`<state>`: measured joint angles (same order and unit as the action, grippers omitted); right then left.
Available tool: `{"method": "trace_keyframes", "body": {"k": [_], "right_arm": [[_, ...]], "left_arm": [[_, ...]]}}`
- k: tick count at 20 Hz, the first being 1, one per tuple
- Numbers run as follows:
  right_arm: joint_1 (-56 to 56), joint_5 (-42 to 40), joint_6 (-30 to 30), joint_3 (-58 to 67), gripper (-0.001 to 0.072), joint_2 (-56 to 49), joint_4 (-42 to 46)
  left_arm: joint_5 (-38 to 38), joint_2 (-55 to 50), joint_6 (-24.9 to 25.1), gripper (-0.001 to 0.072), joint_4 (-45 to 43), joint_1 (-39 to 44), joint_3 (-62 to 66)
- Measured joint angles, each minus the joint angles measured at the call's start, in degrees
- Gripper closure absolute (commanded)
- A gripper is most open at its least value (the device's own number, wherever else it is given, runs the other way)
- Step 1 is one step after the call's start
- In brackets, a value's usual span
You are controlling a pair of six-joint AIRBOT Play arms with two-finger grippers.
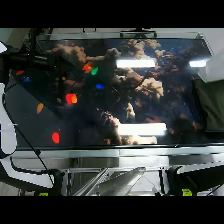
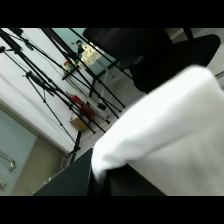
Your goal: Fold the shirts.
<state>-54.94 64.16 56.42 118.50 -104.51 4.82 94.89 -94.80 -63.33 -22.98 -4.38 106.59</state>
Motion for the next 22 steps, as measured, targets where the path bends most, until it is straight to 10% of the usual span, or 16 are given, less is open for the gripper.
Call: {"method": "trace_keyframes", "body": {"k": [10, 22], "right_arm": [[-6.67, 33.09, 21.03, -0.76, 0.0692, 1.60, 15.02], [-4.94, 40.57, 35.45, -4.37, 0.0694, 8.28, 40.74]], "left_arm": [[3.10, 0.00, 0.04, 0.0691, 0.04, 3.72, 0.00], [5.44, 0.00, 0.44, 0.0691, 0.07, 8.44, 0.00]]}}
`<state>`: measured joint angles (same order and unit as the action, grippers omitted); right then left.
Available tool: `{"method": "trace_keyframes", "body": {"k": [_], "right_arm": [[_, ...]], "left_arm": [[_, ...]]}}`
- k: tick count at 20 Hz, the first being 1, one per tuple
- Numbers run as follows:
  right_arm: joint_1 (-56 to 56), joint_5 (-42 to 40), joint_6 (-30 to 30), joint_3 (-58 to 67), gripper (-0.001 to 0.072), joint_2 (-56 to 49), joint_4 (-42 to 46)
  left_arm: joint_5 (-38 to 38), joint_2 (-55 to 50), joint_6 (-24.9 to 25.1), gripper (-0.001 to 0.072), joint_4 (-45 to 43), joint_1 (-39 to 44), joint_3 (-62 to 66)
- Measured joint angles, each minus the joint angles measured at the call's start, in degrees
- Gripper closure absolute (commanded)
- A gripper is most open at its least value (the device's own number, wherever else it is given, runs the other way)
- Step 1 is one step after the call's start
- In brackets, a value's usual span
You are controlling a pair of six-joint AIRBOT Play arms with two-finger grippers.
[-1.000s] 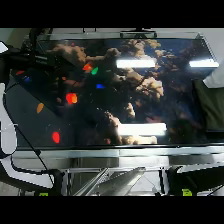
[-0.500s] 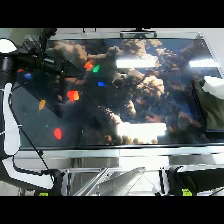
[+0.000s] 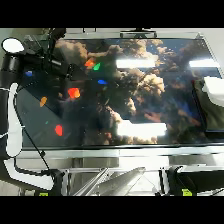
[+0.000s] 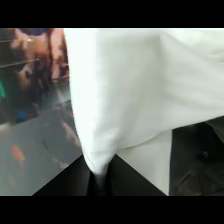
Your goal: Fold the shirts.
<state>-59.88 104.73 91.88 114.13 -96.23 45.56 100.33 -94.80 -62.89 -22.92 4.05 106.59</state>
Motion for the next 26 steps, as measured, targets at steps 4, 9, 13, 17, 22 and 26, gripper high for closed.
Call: {"method": "trace_keyframes", "body": {"k": [4, 9, 13, 17, 22, 26], "right_arm": [[-0.94, -3.06, 2.23, -3.65, 0.0694, 5.31, 12.41], [-4.28, -8.13, 3.08, -13.31, 0.0694, 11.67, 19.21], [-5.05, -12.28, 1.66, -24.39, 0.0693, 14.73, 20.50], [-5.35, -16.35, 1.09, -33.79, 0.0413, 17.20, 28.02], [-5.40, -16.11, 1.22, -38.62, 0.0019, 18.16, 33.09], [-5.18, -12.55, 2.89, -37.68, 0.0121, 18.38, 32.94]], "left_arm": [[0.00, 0.00, -0.02, 0.0691, 0.04, 1.81, 0.00], [0.02, 0.00, -0.04, 0.0691, 0.07, 5.05, 0.00], [0.39, 0.00, -0.07, 0.0691, 0.07, 7.39, 0.00], [0.70, -0.13, -0.07, 0.0691, 0.04, 8.33, 0.00], [0.92, -0.55, -0.04, 0.0692, 0.02, 8.55, 0.00], [1.49, -0.83, -0.02, 0.0701, 0.00, 8.24, 0.00]]}}
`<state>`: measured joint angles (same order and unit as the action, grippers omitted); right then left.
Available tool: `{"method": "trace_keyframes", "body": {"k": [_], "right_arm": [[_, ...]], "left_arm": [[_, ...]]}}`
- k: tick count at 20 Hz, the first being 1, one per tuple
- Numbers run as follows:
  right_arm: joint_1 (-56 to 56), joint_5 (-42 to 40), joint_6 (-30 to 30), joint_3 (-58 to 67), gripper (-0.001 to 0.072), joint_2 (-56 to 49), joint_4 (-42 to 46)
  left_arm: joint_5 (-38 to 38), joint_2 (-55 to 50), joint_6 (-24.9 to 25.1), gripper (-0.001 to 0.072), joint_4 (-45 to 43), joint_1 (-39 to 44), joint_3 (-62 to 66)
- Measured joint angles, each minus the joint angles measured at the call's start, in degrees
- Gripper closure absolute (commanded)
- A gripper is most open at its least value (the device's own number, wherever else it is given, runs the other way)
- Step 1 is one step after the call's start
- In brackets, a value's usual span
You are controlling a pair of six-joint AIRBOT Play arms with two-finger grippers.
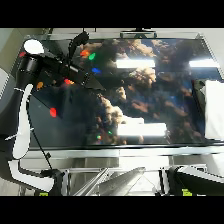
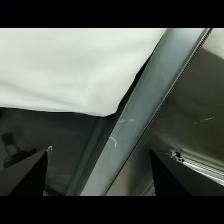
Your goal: Fold the shirts.
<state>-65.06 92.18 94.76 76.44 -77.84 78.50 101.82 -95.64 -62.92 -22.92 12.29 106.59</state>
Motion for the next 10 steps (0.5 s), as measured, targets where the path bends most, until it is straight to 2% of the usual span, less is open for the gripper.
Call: {"method": "trace_keyframes", "body": {"k": [1, 2, 3, 6, 10], "right_arm": [[0.39, 0.96, 0.44, 0.70, 0.0550, 0.02, -2.23], [1.05, 1.62, 0.85, 1.40, 0.0666, 0.07, -5.16], [1.88, 2.21, 0.83, 1.97, 0.0693, 0.22, -8.35], [6.64, 2.45, 0.48, 2.95, 0.0691, 1.42, -19.34], [17.11, -2.12, -4.55, 2.64, 0.0691, 5.70, -27.54]], "left_arm": [[-0.15, -0.04, 0.00, 0.0701, 0.02, -0.35, 0.00], [-0.72, -0.07, -0.04, 0.0701, 0.02, -0.83, 0.00], [-1.42, -0.04, -0.46, 0.0701, 0.02, -1.42, 0.00], [-3.72, 0.96, -1.57, 0.0701, 0.04, -3.91, 0.00], [-5.51, 4.94, -2.62, 0.0702, 0.07, -6.86, -2.23]]}}
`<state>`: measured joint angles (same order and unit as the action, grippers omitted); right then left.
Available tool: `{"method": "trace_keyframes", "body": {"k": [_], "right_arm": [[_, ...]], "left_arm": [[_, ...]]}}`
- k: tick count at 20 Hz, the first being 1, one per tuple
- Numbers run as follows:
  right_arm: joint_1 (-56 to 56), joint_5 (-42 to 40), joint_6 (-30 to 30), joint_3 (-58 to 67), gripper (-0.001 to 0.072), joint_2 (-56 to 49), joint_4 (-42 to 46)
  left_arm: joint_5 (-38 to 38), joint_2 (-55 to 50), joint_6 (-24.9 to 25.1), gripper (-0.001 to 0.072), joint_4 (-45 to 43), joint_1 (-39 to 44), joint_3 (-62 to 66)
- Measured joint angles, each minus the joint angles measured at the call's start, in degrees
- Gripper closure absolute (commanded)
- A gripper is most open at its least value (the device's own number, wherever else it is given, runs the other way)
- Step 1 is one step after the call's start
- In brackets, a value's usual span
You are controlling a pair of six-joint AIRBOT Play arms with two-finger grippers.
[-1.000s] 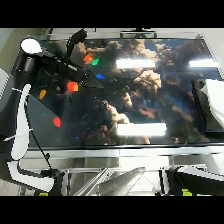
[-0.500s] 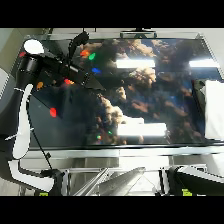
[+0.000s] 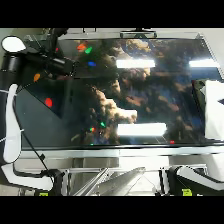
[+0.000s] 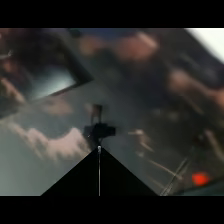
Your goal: Fold the shirts.
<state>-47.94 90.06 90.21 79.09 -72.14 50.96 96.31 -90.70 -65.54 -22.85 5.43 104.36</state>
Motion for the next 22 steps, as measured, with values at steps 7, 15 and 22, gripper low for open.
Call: {"method": "trace_keyframes", "body": {"k": [7, 15, 22], "right_arm": [[28.92, -11.15, -5.57, -18.69, 0.0691, 18.21, -3.52], [53.53, -20.52, -5.16, -36.83, 0.0690, 25.40, -4.13], [56.33, -22.16, -4.79, -38.51, 0.0690, 24.87, -6.32]], "left_arm": [[-6.43, 18.91, -0.17, 0.0700, -7.82, -0.11, -32.59], [-15.23, 37.31, 0.92, 0.0691, -11.58, 0.33, -65.70], [-17.14, 44.85, 1.09, 0.0691, -12.04, 0.33, -70.14]]}}
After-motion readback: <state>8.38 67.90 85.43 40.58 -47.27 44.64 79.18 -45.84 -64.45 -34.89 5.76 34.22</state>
